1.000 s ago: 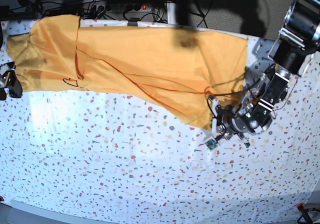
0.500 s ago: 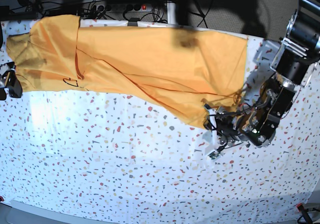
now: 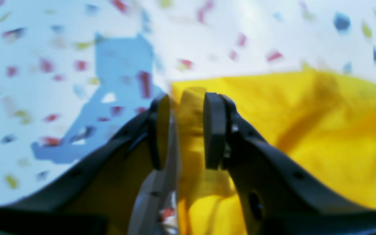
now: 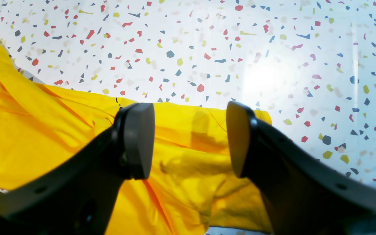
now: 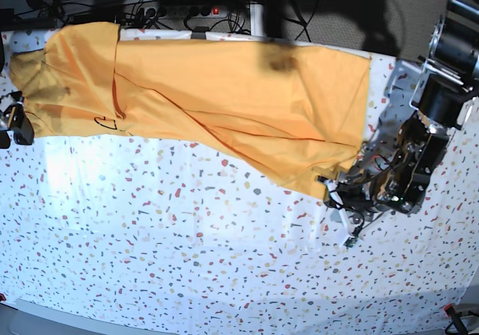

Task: Fold the T-shirt properly
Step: 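Release and regrasp the folded shirt edge with the left gripper, then drag the held shirt edge away from the table edge with the left gripper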

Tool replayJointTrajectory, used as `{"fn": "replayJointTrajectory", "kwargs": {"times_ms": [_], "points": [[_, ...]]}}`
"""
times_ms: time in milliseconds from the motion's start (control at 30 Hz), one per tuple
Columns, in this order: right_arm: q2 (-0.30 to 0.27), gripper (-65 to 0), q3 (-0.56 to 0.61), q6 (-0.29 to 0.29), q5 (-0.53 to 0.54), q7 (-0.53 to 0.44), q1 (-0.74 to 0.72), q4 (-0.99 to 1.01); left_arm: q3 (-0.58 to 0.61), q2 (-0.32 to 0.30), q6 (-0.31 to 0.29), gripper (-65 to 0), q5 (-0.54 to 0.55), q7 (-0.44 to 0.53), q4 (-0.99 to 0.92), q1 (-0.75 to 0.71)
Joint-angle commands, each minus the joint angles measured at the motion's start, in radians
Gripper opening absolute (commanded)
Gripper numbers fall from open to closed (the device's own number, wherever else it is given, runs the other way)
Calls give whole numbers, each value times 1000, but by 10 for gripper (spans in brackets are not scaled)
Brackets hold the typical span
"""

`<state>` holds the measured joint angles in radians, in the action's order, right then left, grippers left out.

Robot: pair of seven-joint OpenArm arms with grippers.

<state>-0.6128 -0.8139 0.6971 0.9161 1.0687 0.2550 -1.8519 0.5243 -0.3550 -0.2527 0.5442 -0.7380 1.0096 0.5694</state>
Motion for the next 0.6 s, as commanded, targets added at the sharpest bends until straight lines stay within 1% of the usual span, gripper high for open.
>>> {"fn": "replayJointTrajectory", "kwargs": {"times_ms": [0, 100, 200, 267, 333, 567], "points": [[-27, -303, -11, 1, 16, -19, -8, -12, -16, -9, 3, -473, 7, -4, 14, 31], [-27, -303, -11, 1, 23, -19, -8, -12, -23, -11, 3, -473, 23, -26, 11, 23], [-27, -303, -11, 1, 38, -17, -9, -12, -23, -8, 0, -473, 119, -43, 11, 13], [-27, -303, -11, 1, 38, -13, -8, -12, -23, -3, -18, -473, 161, -61, 11, 13], [-27, -303, -11, 1, 38, -13, -8, -12, -23, 0, -33, -473, 167, -62, 11, 13], [-27, -303, -11, 1, 38, -12, -8, -12, -23, 6, -35, -473, 164, -62, 11, 10]]}}
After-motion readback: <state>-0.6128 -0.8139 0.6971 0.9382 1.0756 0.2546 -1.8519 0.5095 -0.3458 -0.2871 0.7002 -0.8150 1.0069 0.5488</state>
